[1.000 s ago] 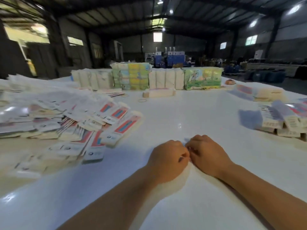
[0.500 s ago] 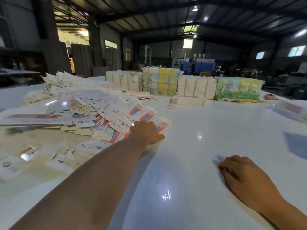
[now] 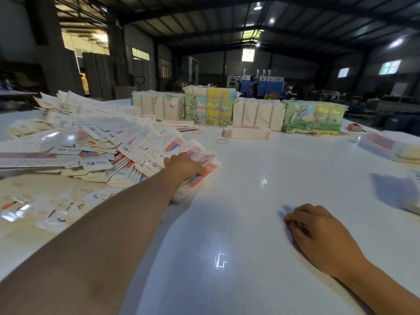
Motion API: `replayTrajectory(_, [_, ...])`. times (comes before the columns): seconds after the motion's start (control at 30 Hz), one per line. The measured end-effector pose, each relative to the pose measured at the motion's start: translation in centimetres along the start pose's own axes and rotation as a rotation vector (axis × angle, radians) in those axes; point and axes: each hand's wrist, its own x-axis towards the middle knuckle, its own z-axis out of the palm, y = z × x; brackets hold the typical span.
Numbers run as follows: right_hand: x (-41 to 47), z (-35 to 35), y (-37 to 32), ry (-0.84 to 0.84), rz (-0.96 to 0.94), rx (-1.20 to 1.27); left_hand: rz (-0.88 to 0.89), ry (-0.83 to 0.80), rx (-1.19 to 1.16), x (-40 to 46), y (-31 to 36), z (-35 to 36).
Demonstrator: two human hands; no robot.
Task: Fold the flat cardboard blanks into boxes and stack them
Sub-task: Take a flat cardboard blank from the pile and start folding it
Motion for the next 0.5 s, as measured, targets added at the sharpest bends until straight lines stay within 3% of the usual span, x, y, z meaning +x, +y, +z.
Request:
replayTrajectory(0.1, [-0.1, 0.0, 0.1, 0.006, 0.003, 0.004, 0.0, 0.088, 0.006, -1.4, 0.7, -1.6])
replayTrajectory(0.2, [0.0, -0.1, 0.1, -0.012, 0.0, -0.011, 0.131, 0.119, -0.006, -4.6, 3.5, -2.9])
replayTrajectory(0.37, [0.1, -0.2, 0.2, -0.039, 0.039, -0.001, 0.444, -0.064, -0.135, -13.2, 7.5, -1.4])
replayTrajectory(0.5, [0.2, -0.6, 0.4, -0.047, 0.096, 0.14, 0.666, -0.057, -0.102, -17.5, 6.9, 2.4])
